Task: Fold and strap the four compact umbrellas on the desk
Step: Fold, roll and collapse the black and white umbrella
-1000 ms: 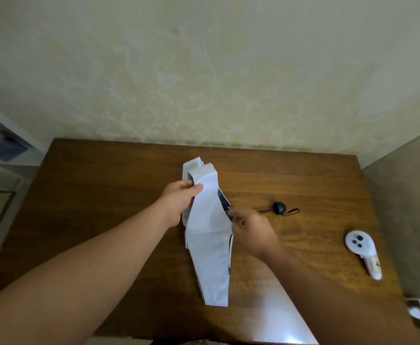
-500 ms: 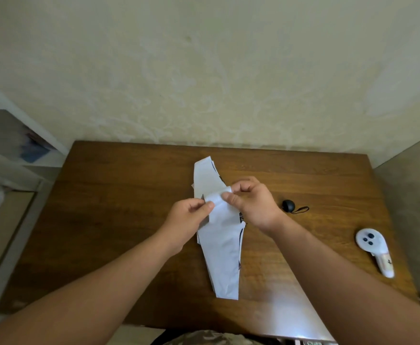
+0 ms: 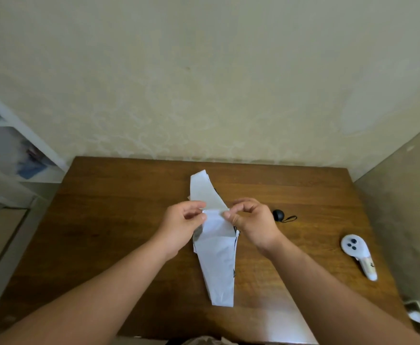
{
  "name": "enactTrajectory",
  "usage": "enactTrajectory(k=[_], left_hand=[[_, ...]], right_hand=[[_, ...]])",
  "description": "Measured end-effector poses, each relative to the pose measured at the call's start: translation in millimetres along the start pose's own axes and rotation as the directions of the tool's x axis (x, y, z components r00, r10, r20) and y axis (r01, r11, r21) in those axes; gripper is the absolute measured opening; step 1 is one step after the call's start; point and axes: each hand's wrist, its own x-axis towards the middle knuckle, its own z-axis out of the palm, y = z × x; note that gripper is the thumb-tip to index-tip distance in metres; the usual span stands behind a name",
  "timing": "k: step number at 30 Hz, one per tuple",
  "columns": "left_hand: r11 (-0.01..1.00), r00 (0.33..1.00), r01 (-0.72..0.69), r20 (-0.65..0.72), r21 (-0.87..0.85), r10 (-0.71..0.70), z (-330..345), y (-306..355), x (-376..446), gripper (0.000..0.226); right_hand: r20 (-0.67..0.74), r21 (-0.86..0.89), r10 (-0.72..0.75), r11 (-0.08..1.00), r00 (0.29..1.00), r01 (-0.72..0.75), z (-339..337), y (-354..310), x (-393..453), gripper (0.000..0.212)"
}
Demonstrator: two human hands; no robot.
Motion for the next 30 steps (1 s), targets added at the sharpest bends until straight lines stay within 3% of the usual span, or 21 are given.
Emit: enactTrajectory(k=[5, 8, 11, 15, 18, 22, 26, 29, 30], left_hand=[[1.0, 1.0, -0.028, -0.002, -0.004, 0.028, 0, -2, -1, 0.023], [0.999, 0.999, -0.038, 0.004, -0.013, 0.038, 0, -2, -2, 0.021], [0.999, 0.999, -0.042, 0.002, 0.016, 0.042, 3, -2, -3, 0.02], [0.999, 0.999, -0.026, -0.033, 0.045, 0.028, 4, 1, -4, 0.016], [0.982, 0.996, -0.078, -0.039, 0.174, 0.086, 1, 3, -7, 0.017], [0.818, 0.963, -0.266, 0.107, 0.509, 0.246, -1, 0, -9, 0.049], [0.792, 0.948, -0.278, 0.021, 0.544, 0.318, 2, 0, -6, 0.017], [0.789, 0.948, -0.282, 0.032, 0.546, 0.317, 2, -1, -4, 0.012], [0.79, 0.949, -0.287, 0.047, 0.542, 0.312, 2, -1, -3, 0.012]], right_hand=[[-0.062, -0.022, 0.005, 1.0, 0.998, -0.007, -3, 7, -3, 0.016], [0.083, -0.304, -0.104, 0.945, 0.991, 0.125, -7, 2, -8, 0.055], [0.212, -0.58, -0.159, 0.773, 0.964, 0.255, 0, -5, -8, 0.075], [0.211, -0.725, -0.223, 0.617, 0.952, 0.306, 7, -11, -1, 0.035], [0.209, -0.718, -0.203, 0.633, 0.957, 0.291, 5, -13, 2, 0.01], [0.227, -0.635, -0.202, 0.711, 0.953, 0.302, 5, -11, 3, 0.014], [0.231, -0.573, -0.231, 0.753, 0.945, 0.324, 1, -6, -1, 0.016], [0.182, -0.547, -0.257, 0.775, 0.949, 0.315, -4, 3, -3, 0.01], [0.189, -0.558, -0.254, 0.767, 0.949, 0.316, -5, 4, -4, 0.017]])
